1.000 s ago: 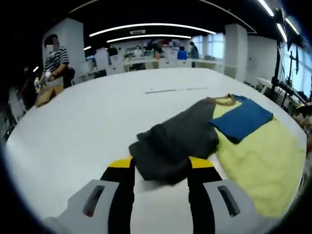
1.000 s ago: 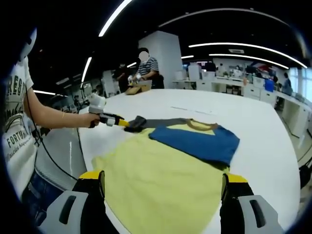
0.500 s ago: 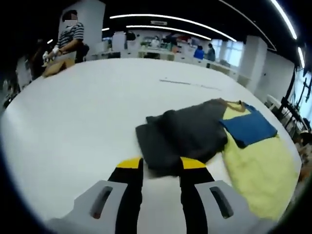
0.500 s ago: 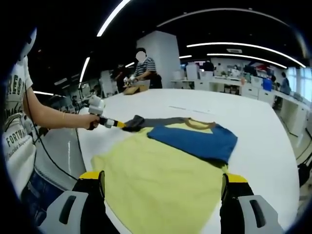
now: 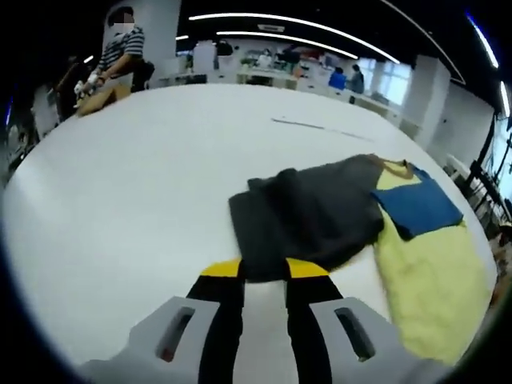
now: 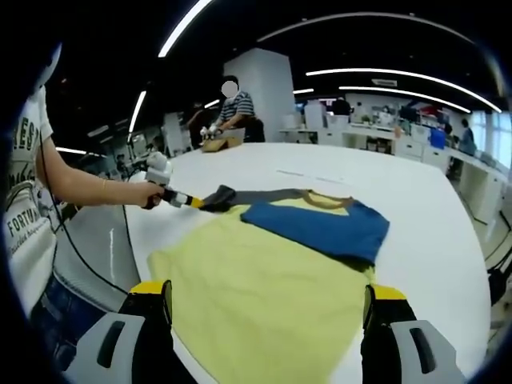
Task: Fold the garment on the visible template until the final outline fits inside the template.
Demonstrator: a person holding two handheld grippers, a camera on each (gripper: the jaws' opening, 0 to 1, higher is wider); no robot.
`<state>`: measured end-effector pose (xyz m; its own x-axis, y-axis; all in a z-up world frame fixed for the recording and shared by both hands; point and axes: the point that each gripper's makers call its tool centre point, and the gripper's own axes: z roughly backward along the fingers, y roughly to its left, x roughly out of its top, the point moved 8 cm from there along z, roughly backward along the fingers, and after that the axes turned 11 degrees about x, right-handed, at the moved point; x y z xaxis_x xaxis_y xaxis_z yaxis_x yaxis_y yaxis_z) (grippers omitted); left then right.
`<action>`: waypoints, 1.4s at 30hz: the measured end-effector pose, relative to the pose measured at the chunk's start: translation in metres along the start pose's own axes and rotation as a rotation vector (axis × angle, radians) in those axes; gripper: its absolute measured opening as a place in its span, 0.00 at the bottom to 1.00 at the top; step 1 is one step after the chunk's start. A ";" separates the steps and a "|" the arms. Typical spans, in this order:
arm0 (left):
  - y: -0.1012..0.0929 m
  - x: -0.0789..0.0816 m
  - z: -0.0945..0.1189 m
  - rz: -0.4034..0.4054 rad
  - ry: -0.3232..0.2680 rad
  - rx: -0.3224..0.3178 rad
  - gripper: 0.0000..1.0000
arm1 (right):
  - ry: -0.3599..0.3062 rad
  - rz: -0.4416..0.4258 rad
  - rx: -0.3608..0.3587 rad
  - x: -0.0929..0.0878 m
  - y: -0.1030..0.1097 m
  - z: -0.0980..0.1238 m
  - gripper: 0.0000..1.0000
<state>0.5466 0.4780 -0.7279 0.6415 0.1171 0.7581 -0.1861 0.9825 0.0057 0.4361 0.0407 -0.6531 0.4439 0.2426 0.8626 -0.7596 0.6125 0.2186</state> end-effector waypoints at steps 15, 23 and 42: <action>0.002 0.004 -0.001 -0.032 0.019 0.022 0.00 | -0.006 0.004 -0.016 -0.001 -0.006 0.004 0.99; 0.005 0.010 0.005 -0.034 -0.010 -0.011 0.00 | -0.013 0.003 -0.017 -0.001 -0.009 0.006 0.99; 0.045 0.025 0.029 -0.112 -0.065 0.028 0.00 | -0.012 0.002 -0.016 0.000 -0.006 0.006 0.99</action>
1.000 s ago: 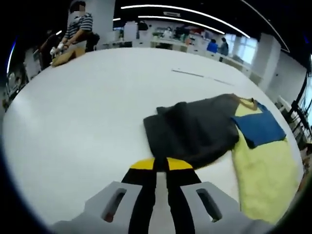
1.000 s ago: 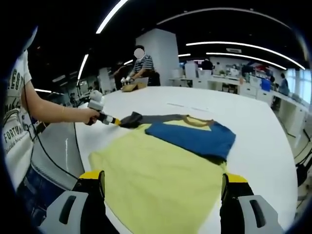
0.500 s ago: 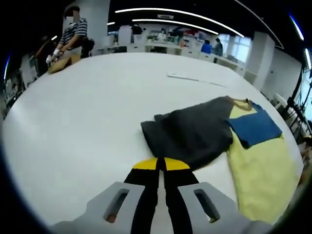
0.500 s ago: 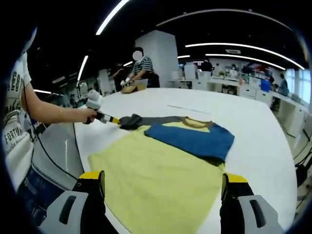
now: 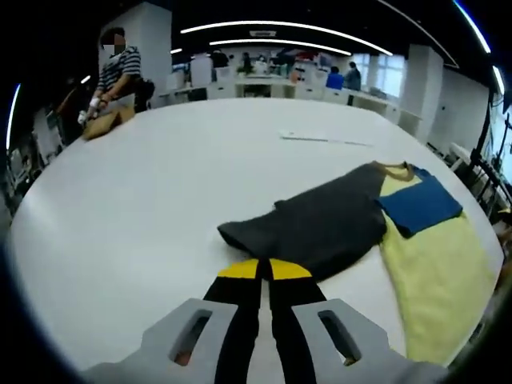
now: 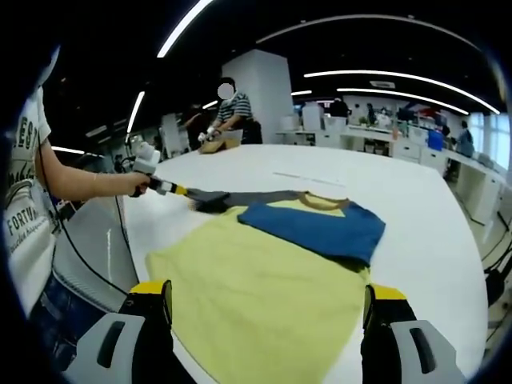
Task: Fold the garment on the visible template until the final outline fits inside the template.
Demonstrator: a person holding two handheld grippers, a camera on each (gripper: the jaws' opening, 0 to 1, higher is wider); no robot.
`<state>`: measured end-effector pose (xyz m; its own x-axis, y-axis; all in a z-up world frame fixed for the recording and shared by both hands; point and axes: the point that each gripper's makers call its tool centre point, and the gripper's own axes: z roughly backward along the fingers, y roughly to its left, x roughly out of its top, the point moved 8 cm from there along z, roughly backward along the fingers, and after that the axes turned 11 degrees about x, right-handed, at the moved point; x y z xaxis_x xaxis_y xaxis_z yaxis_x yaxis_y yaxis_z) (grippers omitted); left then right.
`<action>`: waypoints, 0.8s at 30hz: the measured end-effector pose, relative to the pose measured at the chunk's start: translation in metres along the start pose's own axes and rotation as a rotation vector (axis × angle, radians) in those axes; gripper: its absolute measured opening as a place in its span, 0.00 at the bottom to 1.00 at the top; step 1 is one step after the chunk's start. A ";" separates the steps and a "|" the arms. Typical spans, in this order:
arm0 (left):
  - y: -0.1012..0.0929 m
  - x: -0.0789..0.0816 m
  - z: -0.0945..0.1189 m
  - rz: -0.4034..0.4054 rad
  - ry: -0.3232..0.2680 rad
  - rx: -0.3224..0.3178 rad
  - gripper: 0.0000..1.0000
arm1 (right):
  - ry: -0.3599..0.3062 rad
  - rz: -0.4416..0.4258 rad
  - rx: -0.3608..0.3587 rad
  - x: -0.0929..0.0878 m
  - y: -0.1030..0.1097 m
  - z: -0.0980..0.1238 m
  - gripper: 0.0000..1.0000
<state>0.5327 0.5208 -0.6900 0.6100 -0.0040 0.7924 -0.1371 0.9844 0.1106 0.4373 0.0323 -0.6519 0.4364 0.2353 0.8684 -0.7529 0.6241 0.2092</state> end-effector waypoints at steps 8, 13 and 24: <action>0.024 -0.008 0.002 -0.078 0.009 0.085 0.00 | 0.005 0.000 -0.007 0.000 -0.001 0.003 0.99; 0.038 -0.015 0.001 -0.095 0.010 0.122 0.00 | 0.008 0.002 -0.002 0.001 0.001 0.003 0.99; 0.062 -0.028 0.004 -0.080 0.041 0.189 0.00 | 0.008 -0.003 -0.013 -0.001 0.001 0.005 0.99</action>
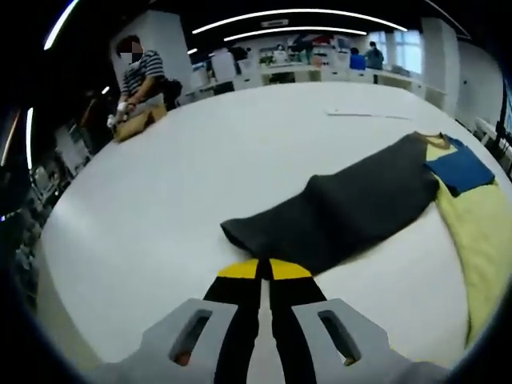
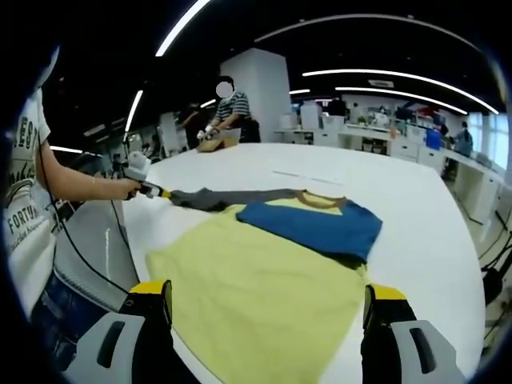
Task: Fold the garment on the visible template until the final outline fits inside the template.
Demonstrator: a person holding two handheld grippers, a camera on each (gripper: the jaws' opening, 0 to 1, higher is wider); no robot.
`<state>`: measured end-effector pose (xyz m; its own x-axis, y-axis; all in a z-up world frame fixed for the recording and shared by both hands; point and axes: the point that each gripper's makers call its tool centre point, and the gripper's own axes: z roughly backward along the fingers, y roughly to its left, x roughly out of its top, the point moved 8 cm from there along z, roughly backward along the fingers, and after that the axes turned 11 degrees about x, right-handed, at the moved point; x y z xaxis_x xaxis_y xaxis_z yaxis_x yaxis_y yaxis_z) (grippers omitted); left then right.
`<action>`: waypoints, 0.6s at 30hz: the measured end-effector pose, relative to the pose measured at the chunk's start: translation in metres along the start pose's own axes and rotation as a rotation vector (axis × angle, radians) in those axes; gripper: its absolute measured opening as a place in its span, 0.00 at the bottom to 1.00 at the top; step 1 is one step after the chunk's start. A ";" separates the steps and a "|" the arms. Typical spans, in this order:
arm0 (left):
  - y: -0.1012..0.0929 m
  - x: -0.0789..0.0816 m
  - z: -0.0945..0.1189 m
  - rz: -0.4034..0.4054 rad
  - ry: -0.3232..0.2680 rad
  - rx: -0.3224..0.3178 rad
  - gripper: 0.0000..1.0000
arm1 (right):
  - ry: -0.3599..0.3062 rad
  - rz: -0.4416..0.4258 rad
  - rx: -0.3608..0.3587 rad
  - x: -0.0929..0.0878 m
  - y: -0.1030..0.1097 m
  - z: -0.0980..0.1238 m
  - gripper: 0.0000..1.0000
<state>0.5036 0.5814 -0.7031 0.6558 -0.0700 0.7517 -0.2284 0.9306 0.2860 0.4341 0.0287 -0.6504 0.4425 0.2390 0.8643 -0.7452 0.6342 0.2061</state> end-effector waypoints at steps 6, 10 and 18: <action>0.010 -0.010 -0.003 0.017 0.005 0.044 0.00 | -0.002 -0.003 -0.002 -0.001 0.001 0.000 0.99; 0.010 -0.015 -0.005 0.022 0.014 0.045 0.00 | -0.002 -0.001 -0.008 -0.001 0.000 0.001 0.99; 0.010 -0.016 -0.012 0.117 -0.009 0.022 0.13 | -0.001 -0.003 -0.014 -0.001 0.000 0.003 0.99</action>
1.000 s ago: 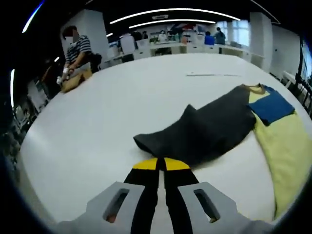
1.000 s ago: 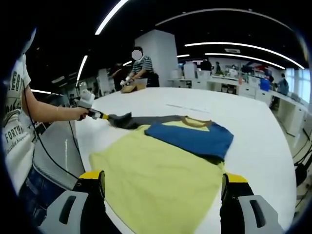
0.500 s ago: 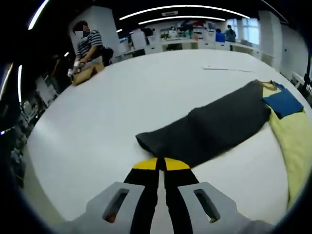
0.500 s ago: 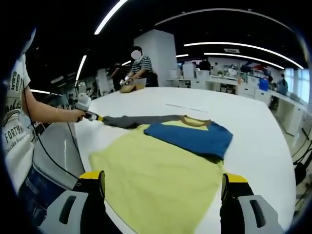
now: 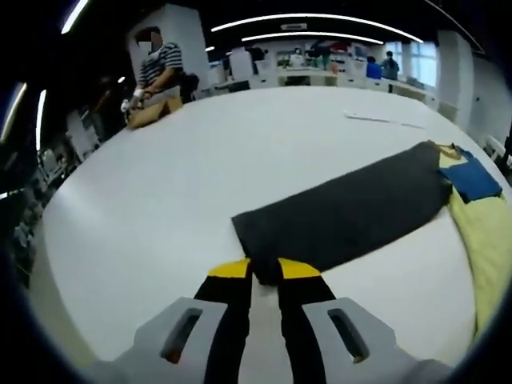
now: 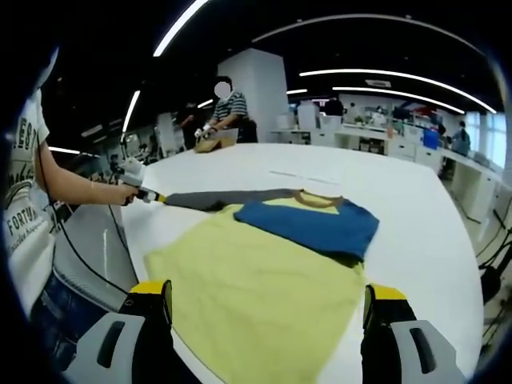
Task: Fold the garment on the visible template until the final outline fits inside the template.
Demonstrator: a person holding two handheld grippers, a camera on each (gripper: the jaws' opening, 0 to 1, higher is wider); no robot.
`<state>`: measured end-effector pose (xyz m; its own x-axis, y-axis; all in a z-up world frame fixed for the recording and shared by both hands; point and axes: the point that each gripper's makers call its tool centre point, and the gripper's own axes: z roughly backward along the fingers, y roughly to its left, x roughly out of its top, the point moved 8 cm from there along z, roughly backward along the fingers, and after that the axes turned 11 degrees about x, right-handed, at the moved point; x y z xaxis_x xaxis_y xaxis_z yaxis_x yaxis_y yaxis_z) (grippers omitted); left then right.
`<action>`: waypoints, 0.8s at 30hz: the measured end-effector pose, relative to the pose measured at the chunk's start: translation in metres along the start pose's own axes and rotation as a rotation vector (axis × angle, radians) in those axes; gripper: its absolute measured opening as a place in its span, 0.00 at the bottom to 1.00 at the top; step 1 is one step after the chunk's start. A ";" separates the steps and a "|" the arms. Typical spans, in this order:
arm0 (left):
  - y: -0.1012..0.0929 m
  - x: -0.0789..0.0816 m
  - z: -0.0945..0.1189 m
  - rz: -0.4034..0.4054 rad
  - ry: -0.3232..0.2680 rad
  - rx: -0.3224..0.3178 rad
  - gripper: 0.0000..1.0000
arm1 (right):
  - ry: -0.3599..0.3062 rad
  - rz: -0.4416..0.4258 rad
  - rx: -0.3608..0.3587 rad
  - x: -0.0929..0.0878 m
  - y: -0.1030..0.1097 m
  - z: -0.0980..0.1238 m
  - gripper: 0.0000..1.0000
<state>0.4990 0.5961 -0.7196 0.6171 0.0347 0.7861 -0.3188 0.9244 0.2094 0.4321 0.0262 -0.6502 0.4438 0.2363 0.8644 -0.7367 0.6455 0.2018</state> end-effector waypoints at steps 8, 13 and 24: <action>-0.003 -0.010 -0.004 0.043 0.025 0.008 0.18 | -0.003 -0.004 -0.002 0.000 0.001 0.000 0.99; -0.004 -0.012 -0.002 0.106 0.023 0.016 0.17 | -0.010 -0.005 -0.001 0.000 0.002 0.001 0.99; -0.004 -0.015 0.001 0.205 0.045 0.055 0.15 | -0.013 0.000 -0.002 0.001 0.003 0.002 0.99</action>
<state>0.4906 0.5918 -0.7315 0.5669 0.2378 0.7888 -0.4789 0.8742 0.0807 0.4289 0.0268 -0.6476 0.4376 0.2268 0.8701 -0.7354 0.6470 0.2012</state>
